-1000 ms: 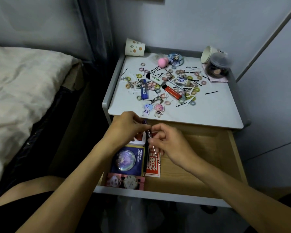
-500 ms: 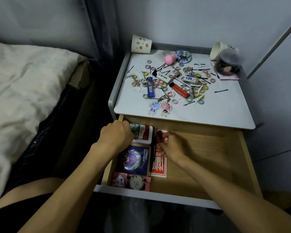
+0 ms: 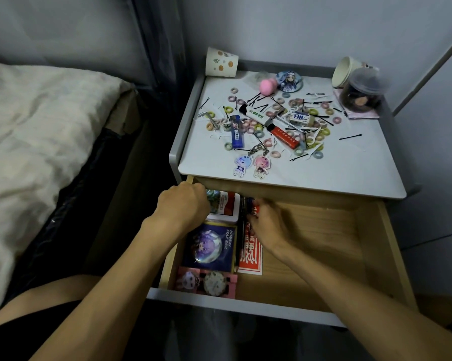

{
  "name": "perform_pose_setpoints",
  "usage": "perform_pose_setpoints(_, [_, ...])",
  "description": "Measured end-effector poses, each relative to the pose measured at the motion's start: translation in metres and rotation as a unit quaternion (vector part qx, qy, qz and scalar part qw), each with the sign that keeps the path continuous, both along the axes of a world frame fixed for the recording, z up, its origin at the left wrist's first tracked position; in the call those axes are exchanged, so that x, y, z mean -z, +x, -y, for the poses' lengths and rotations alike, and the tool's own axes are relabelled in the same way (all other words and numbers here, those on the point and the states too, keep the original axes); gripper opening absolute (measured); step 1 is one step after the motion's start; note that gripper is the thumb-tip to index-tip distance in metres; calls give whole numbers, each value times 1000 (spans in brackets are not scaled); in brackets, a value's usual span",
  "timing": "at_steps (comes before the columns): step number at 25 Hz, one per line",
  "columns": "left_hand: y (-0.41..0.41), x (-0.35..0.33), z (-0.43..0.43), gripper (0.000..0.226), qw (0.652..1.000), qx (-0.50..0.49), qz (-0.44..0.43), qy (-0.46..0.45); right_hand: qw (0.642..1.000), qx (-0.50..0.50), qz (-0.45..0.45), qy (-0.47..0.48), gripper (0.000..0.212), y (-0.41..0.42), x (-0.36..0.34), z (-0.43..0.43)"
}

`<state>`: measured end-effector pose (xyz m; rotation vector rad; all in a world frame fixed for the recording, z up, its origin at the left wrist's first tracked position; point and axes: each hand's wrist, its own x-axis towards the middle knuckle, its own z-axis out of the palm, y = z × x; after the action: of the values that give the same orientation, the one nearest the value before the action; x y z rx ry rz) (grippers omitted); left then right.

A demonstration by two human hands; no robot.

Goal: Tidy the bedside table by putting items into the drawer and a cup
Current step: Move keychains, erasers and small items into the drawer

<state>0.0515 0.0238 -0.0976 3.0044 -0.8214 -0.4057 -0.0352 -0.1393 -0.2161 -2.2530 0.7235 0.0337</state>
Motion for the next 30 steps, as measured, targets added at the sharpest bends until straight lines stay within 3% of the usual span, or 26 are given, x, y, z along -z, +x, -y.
perform_pose_setpoints(8, [1, -1, 3, 27, 999, -15, 31, -7, 999, -38, -3, -1, 22, -9, -18, 10])
perform_pose_setpoints(12, [-1, -13, 9, 30, 994, -25, 58, -87, 995, -91, -4, -37, 23, -23, -54, 24])
perform_pose_setpoints(17, [-4, -38, 21, 15, 946, -52, -91, -305, 988, -139, 35, -61, 15, -32, -120, 42])
perform_pose_setpoints(20, [1, -57, 30, 16, 905, -95, -169, -380, 986, -114, 85, -84, 14, -13, -140, 68])
perform_pose_setpoints(22, [11, -66, 42, 16, 898, -103, -183, -387, 983, -89, 112, -115, 14, 9, -142, 89])
perform_pose_setpoints(26, [40, -67, 68, 13, 918, -100, -126, -363, 972, -55, 118, -196, 15, 58, -143, 130])
perform_pose_setpoints(30, [82, -49, 82, 12, 926, -144, -37, -346, 942, -92, 89, -311, 11, 96, -138, 146])
